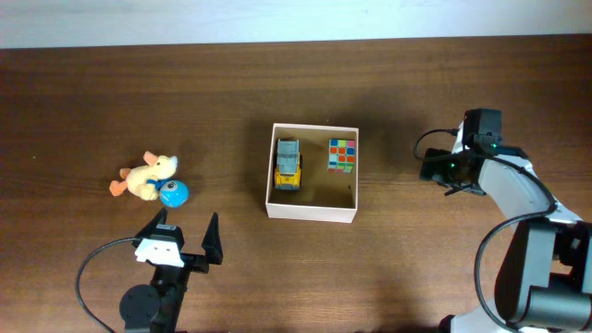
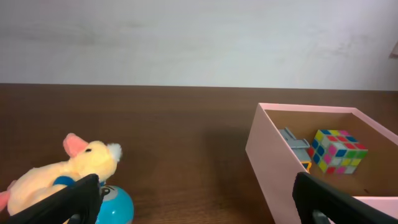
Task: Pack container
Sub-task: 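Lower the right gripper and close it on the black spinner, then lift the spinner and carry it left over the box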
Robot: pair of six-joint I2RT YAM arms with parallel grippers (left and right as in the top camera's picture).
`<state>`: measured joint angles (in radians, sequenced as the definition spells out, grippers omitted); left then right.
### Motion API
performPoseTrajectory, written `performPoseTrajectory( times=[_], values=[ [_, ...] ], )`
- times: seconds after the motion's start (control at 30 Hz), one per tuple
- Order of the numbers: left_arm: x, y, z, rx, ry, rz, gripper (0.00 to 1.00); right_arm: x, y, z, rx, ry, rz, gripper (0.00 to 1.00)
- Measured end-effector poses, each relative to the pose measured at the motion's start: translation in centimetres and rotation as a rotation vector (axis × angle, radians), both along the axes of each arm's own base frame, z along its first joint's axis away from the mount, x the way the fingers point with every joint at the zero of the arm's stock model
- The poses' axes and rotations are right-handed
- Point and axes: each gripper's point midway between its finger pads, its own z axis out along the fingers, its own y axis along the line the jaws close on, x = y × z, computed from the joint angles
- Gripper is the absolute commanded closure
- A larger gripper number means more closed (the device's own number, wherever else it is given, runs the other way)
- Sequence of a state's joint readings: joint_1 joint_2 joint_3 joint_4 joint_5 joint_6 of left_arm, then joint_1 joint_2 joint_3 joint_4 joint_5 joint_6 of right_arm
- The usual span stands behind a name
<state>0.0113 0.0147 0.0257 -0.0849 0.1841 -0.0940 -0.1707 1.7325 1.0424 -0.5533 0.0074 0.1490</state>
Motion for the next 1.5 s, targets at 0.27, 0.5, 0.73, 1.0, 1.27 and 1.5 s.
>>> performPoseTrajectory(
  times=[0.27, 0.5, 0.73, 1.0, 1.27, 1.5],
  values=[
    [0.0, 0.0, 0.0, 0.000, 0.000, 0.000, 0.01, 0.5, -0.5, -0.7, -0.024, -0.004, 0.004, 0.09],
    [0.0, 0.0, 0.0, 0.000, 0.000, 0.000, 0.01, 0.7, -1.0, -0.9, -0.061, -0.004, 0.010, 0.17],
    [0.0, 0.0, 0.0, 0.000, 0.000, 0.000, 0.01, 0.9, -1.3, -0.9, -0.074, -0.007, 0.014, 0.22],
    [0.0, 0.0, 0.0, 0.000, 0.000, 0.000, 0.01, 1.2, -1.3, -3.0, -0.072, 0.018, 0.023, 0.22],
    [0.0, 0.0, 0.0, 0.000, 0.000, 0.000, 0.01, 1.7, -1.4, -3.0, -0.078, -0.001, 0.030, 0.32],
    [0.0, 0.0, 0.0, 0.000, 0.000, 0.000, 0.01, 1.8, -1.4, -3.0, -0.080, -0.004, 0.036, 0.47]
  ],
)
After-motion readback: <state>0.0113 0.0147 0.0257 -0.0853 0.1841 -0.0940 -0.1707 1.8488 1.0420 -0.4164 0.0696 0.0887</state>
